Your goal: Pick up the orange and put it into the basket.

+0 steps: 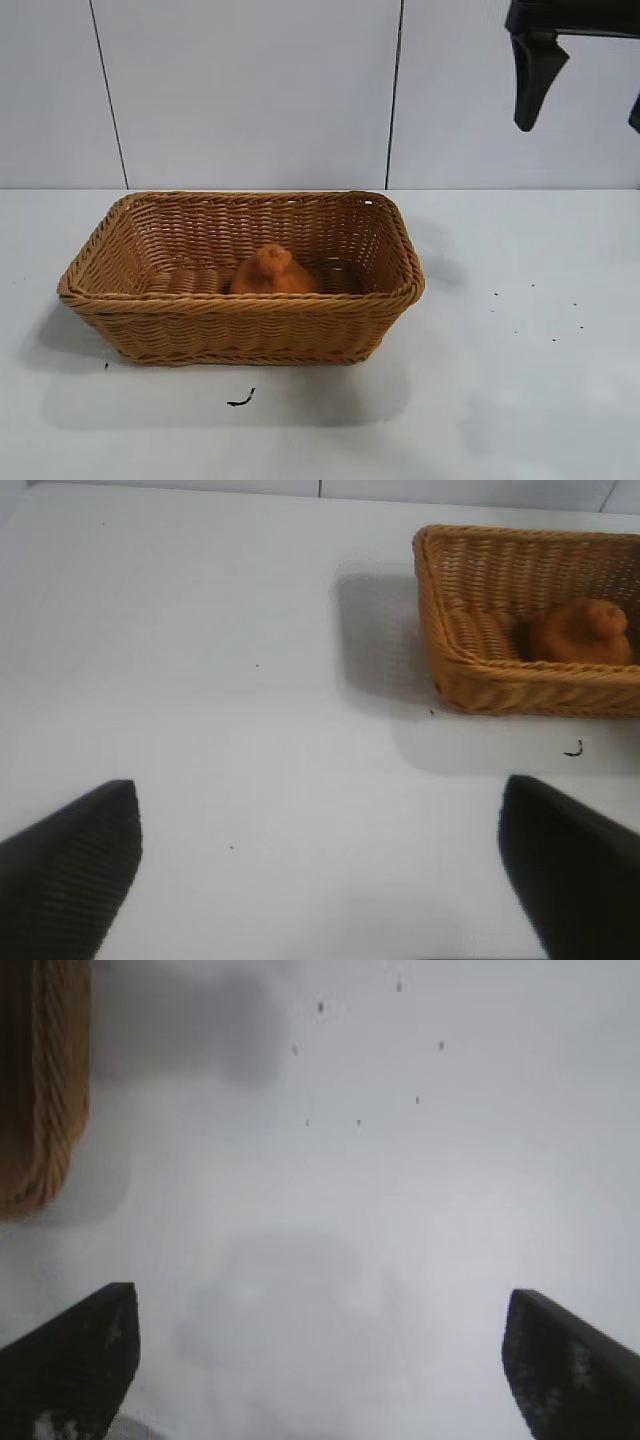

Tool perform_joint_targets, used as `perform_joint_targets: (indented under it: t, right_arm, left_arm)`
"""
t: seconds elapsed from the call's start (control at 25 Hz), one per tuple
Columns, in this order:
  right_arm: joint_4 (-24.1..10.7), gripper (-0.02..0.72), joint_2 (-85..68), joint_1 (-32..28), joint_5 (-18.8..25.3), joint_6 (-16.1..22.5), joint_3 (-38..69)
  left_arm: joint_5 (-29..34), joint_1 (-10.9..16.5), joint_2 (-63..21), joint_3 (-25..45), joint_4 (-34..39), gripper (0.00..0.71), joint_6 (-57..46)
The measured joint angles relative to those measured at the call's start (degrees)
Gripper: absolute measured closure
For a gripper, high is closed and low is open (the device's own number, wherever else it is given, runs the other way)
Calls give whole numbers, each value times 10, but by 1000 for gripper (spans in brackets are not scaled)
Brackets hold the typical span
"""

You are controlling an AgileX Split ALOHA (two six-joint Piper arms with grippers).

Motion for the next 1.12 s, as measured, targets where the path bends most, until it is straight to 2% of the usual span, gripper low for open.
perform_joint_targets:
  t: [0.12,0.24,0.44,0.6,0.8,1.04,1.12]
  right_arm:
    - [0,22,-95,0,-10,-2,98]
    - [0,22,-196,0,-44,-5,191]
    - [3,22,-374,0,-100,-36,313]
    - [6,22,-492,0,-115,-39,322]
    - [18,22,-600,-3,-113,-33,322]
    - [19,22,-662,-84,-112,-32,324]
    - [19,22,-684,-93,-112,-32,324]
  left_arm:
    - [0,0,0,0,0,14,0]
    - [0,0,0,0,0,14,0]
    - [0,0,0,0,1,14,0]
    - [0,0,0,0,1,14,0]
    - [0,0,0,0,1,14,0]
    - [0,0,0,0,1,14,0]
    - [0,0,0,0,1,14,0]
